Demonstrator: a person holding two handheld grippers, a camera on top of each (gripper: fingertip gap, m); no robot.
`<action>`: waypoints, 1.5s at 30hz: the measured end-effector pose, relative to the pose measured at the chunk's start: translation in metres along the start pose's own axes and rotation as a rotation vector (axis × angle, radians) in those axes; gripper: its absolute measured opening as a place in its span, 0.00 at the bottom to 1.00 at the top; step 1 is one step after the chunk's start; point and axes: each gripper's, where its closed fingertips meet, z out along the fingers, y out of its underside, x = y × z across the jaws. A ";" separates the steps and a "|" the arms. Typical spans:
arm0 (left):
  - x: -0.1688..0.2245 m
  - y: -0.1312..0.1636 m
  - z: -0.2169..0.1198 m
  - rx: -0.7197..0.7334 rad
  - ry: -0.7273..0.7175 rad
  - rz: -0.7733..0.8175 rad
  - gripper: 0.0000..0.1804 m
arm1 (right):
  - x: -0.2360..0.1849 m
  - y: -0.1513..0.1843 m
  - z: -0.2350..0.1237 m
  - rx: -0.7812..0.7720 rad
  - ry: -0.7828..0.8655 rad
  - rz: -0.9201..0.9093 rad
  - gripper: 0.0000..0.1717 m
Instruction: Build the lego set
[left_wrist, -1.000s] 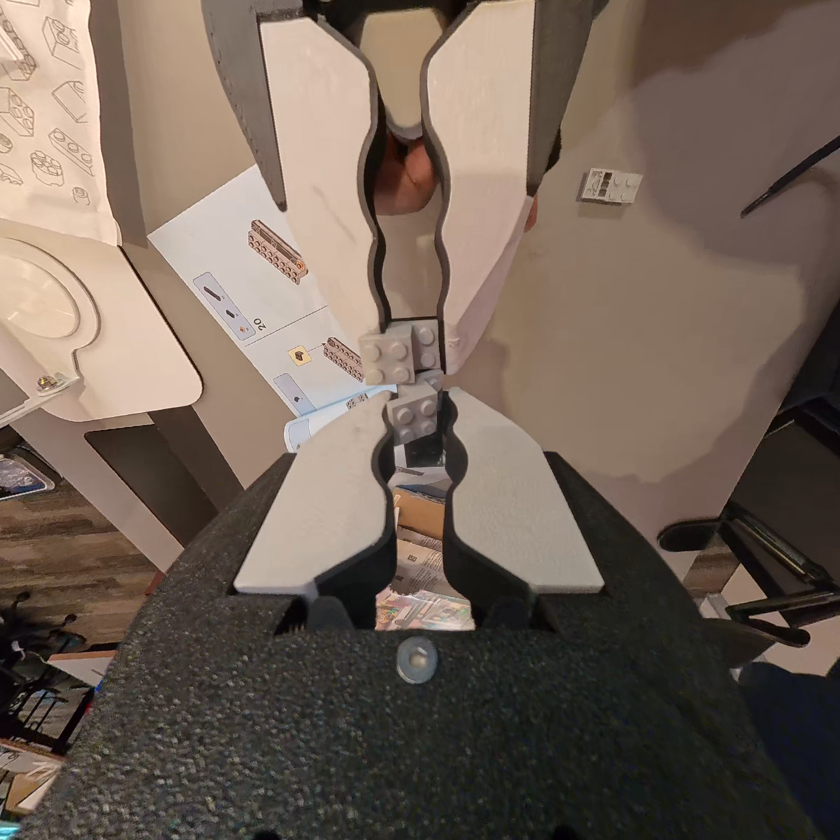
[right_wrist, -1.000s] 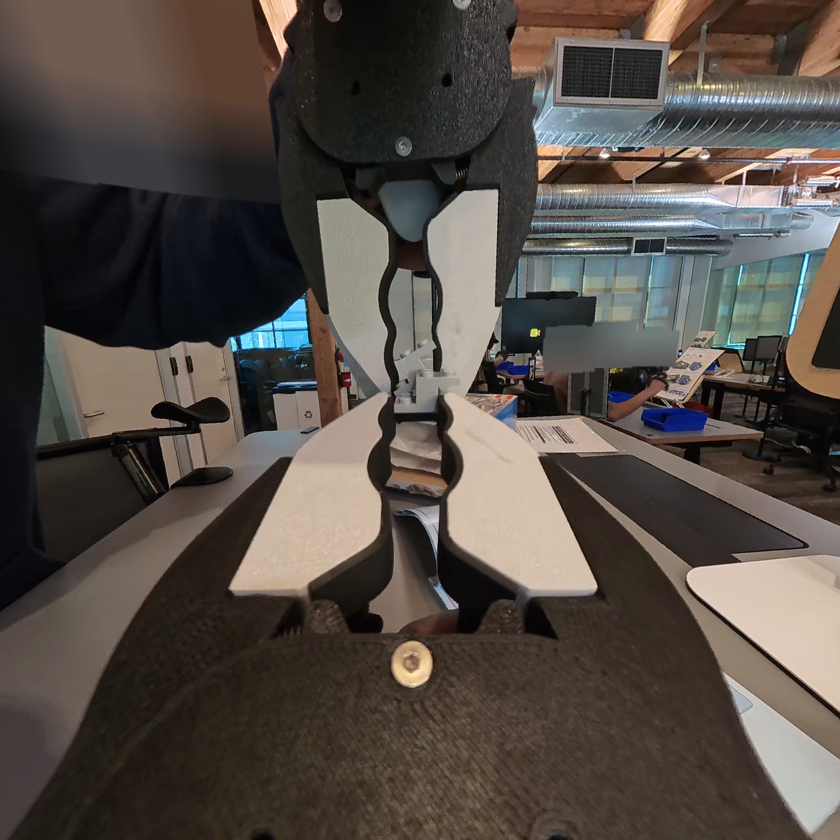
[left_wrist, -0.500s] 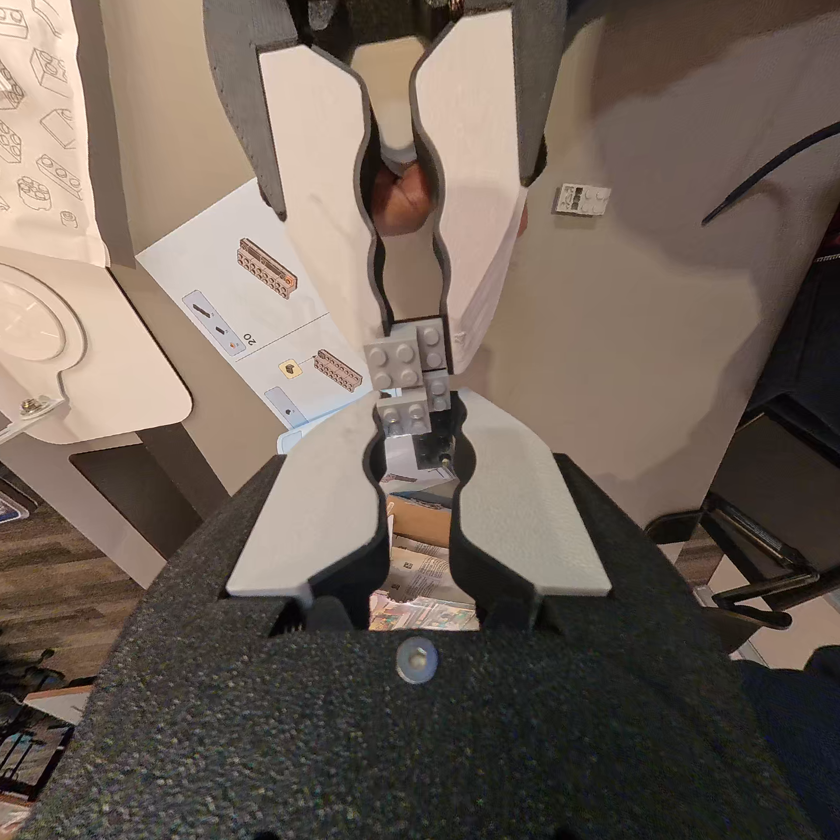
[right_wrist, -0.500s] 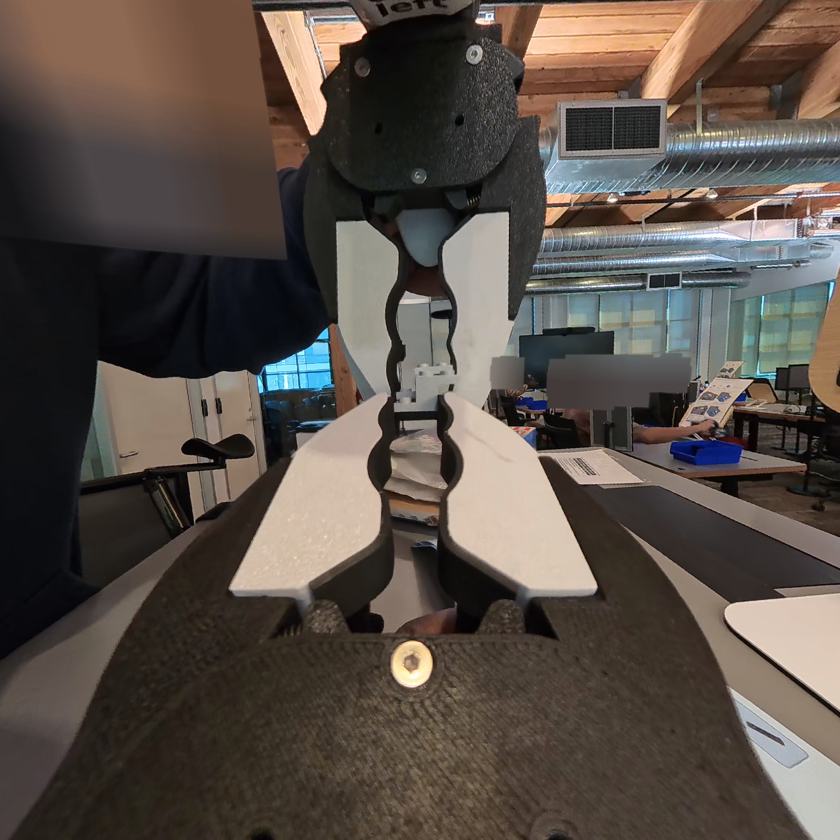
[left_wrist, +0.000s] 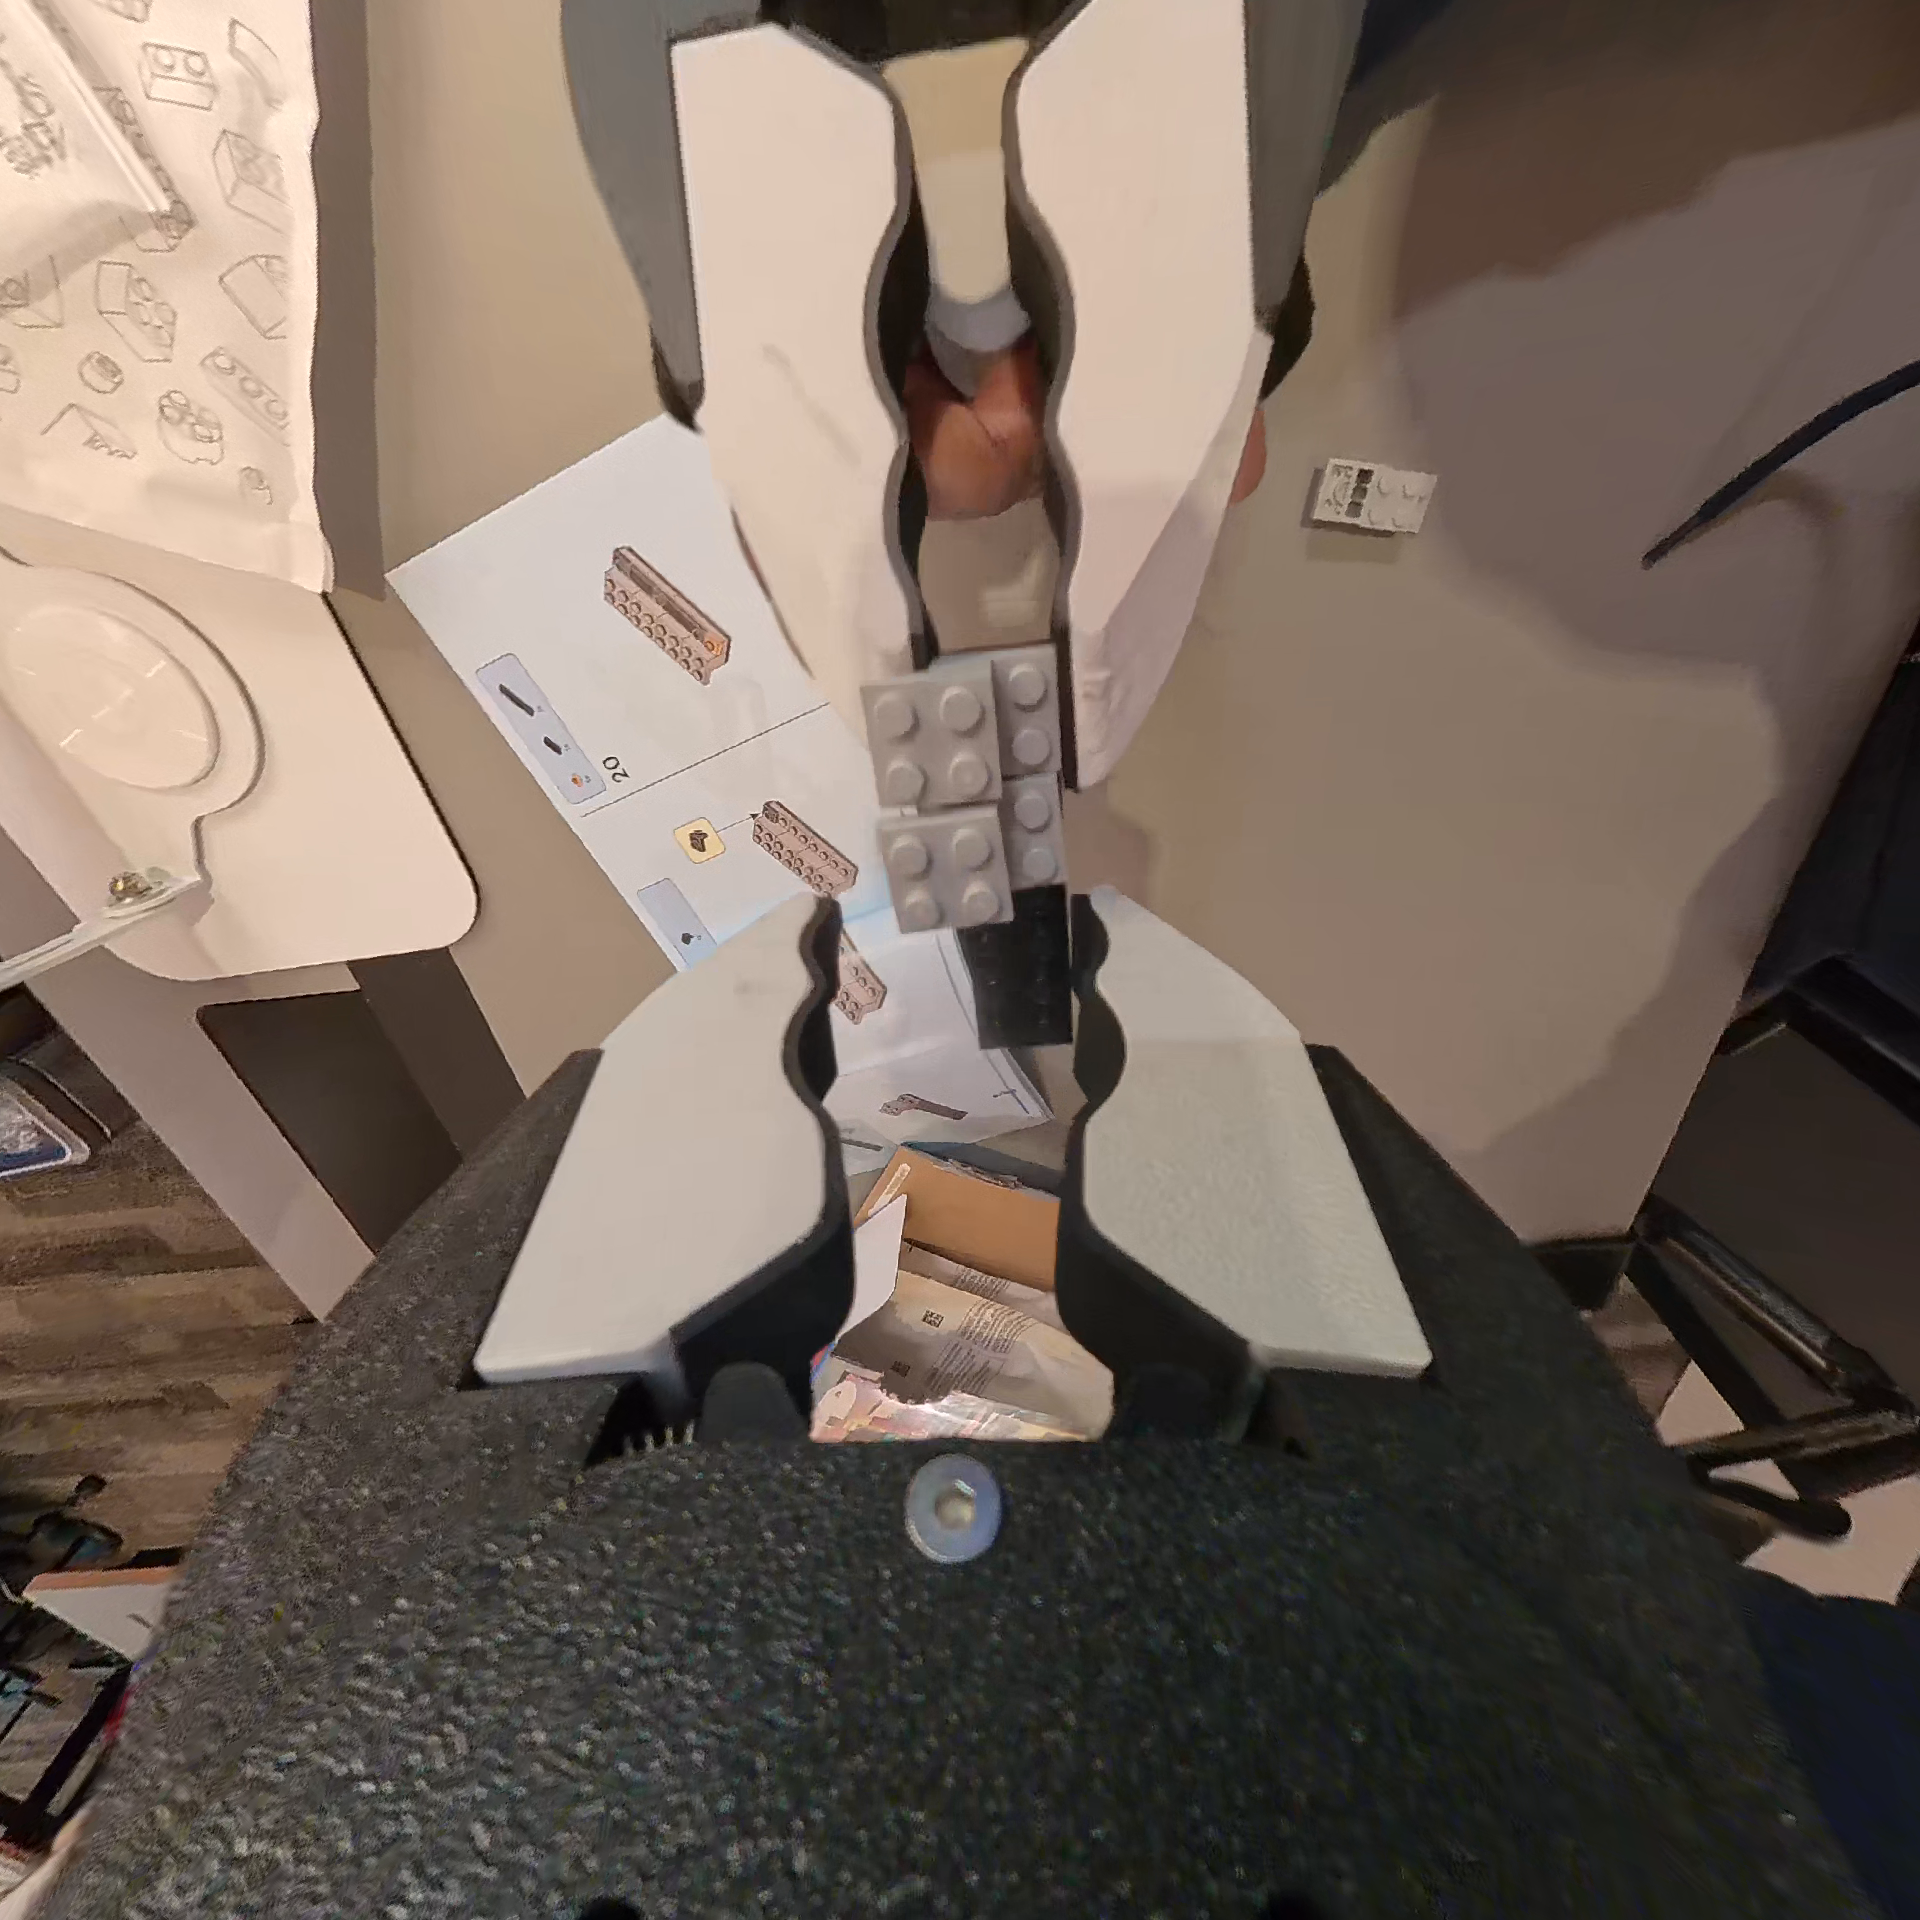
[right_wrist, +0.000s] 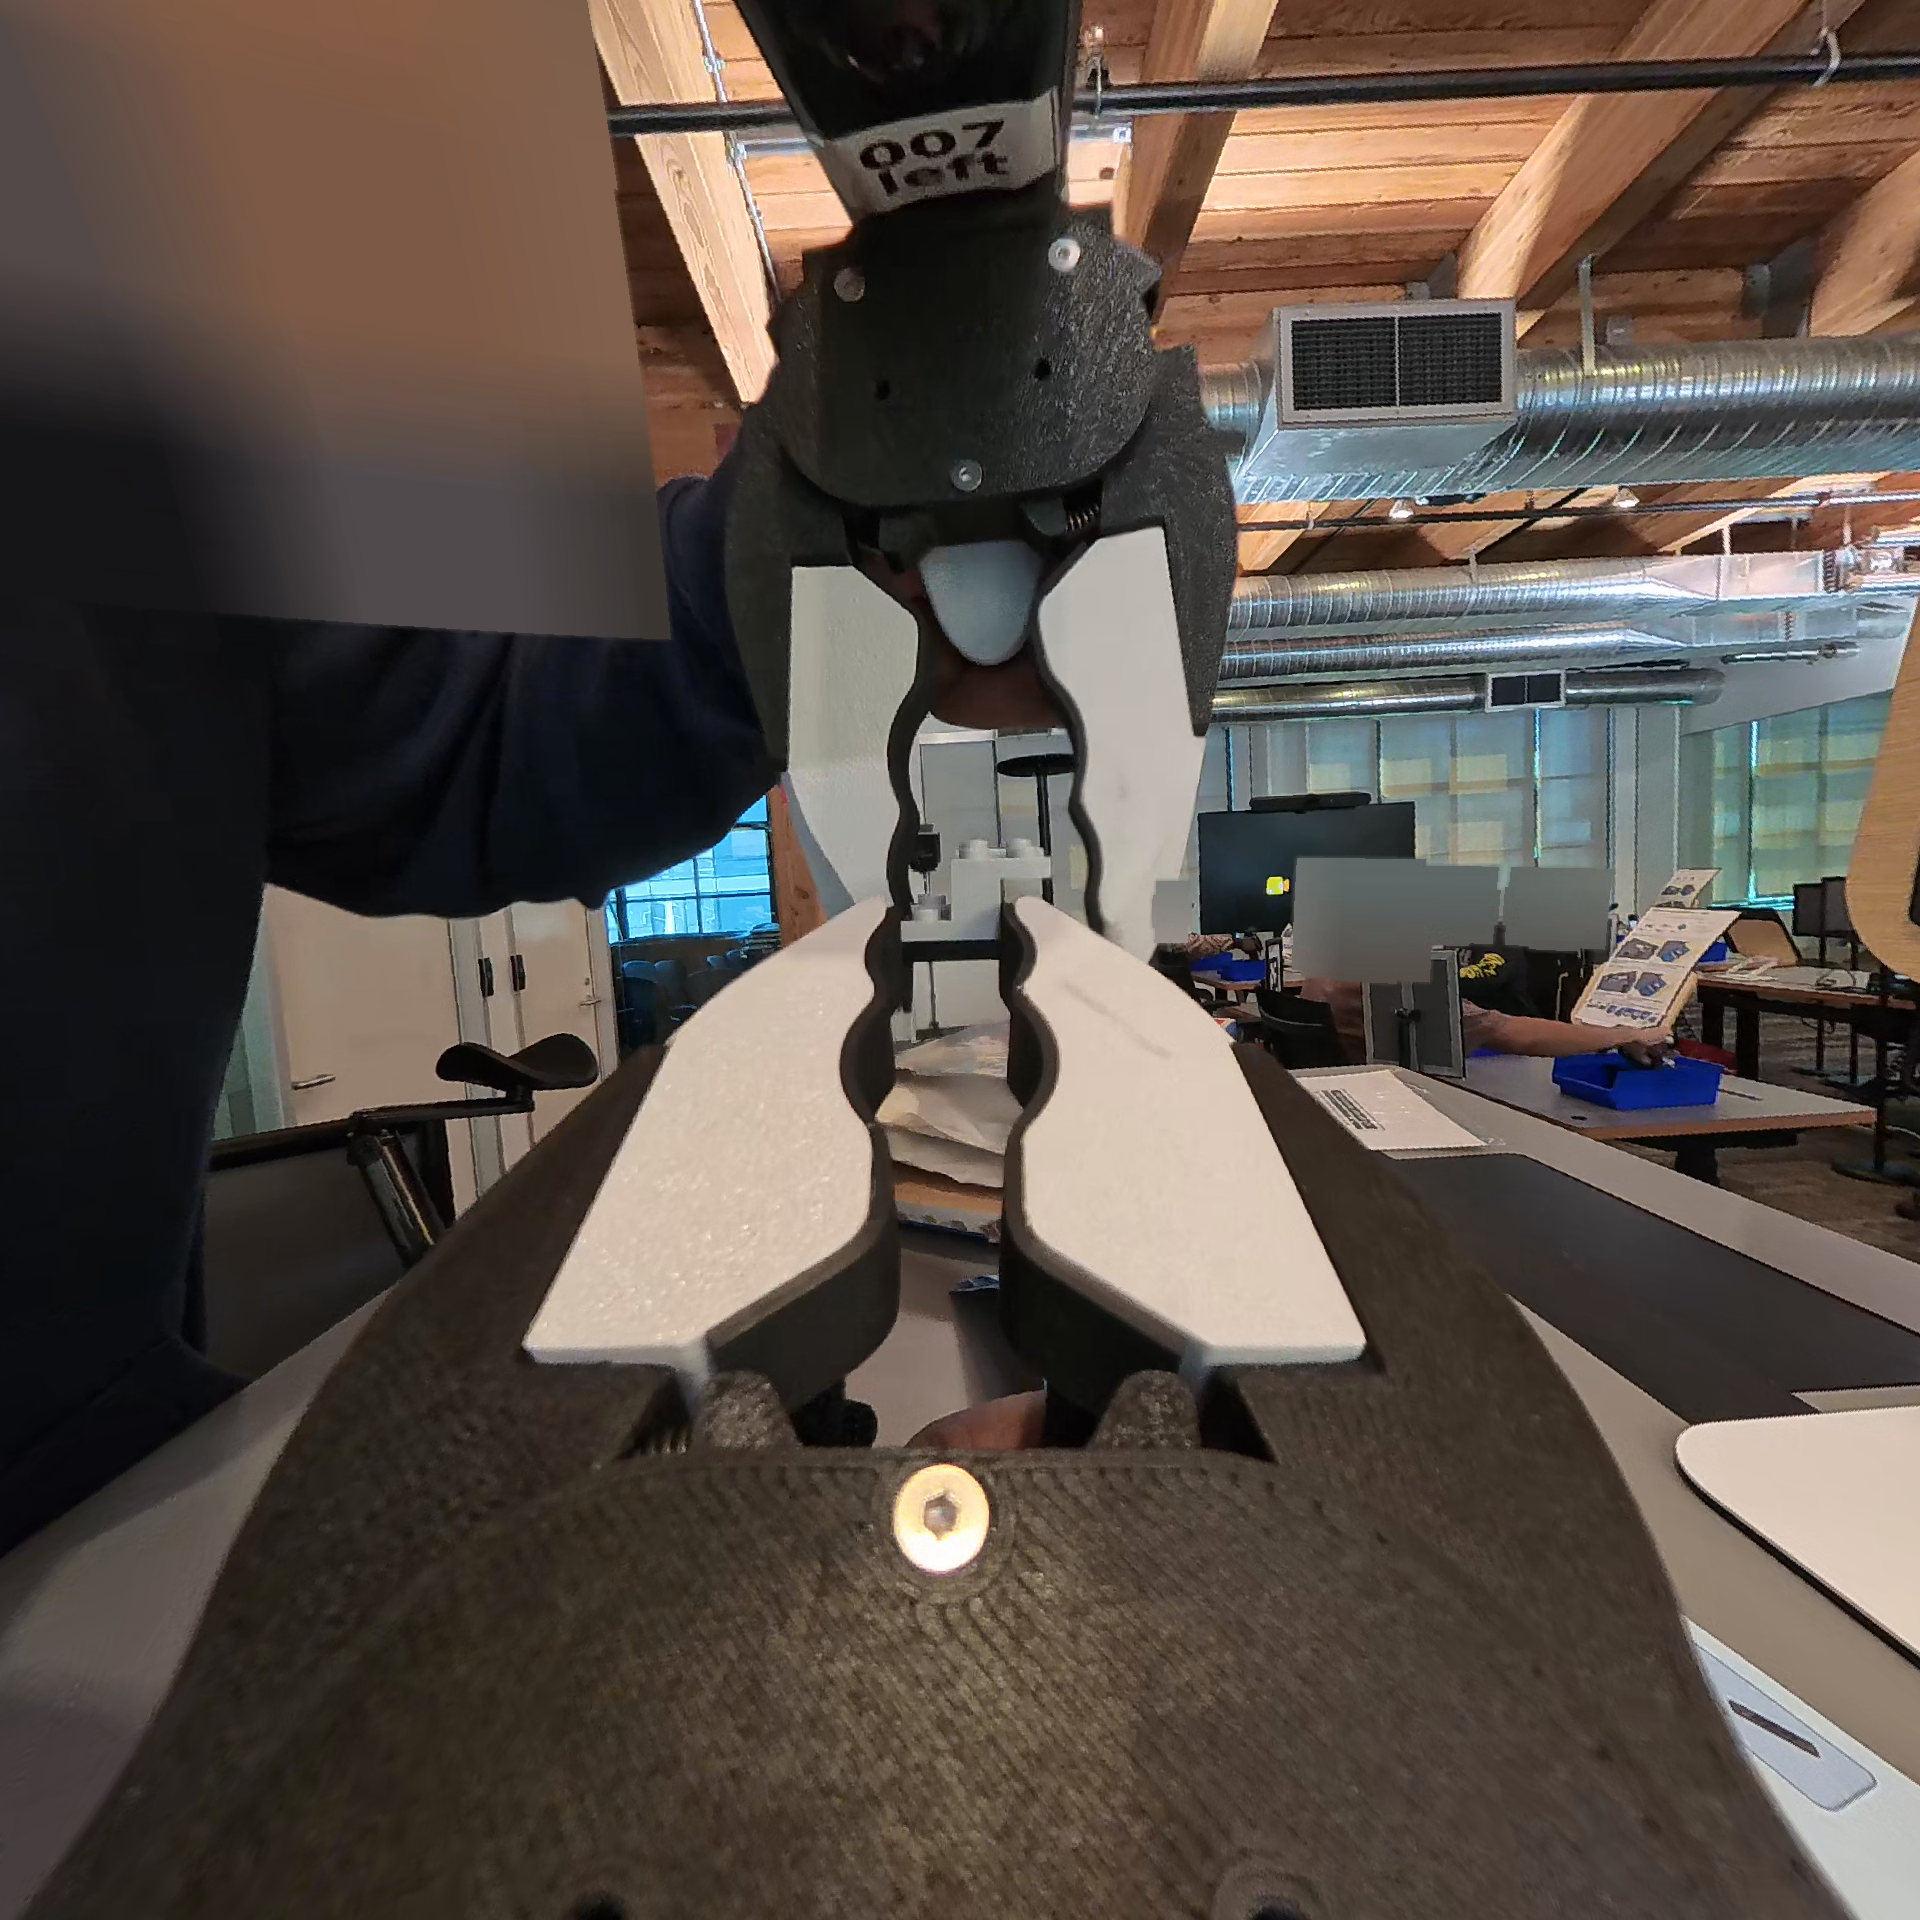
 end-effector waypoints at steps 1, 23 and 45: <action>-0.001 0.002 -0.002 0.024 -0.014 -0.018 0.26 | 0.000 -0.001 0.000 0.002 0.000 -0.002 0.10; -0.017 -0.010 -0.022 1.762 0.523 -1.501 0.46 | 0.013 0.006 0.000 -0.042 0.125 -0.140 0.10; -0.022 -0.027 -0.013 1.703 0.583 -1.516 0.24 | 0.015 0.011 -0.001 -0.085 0.147 -0.190 0.10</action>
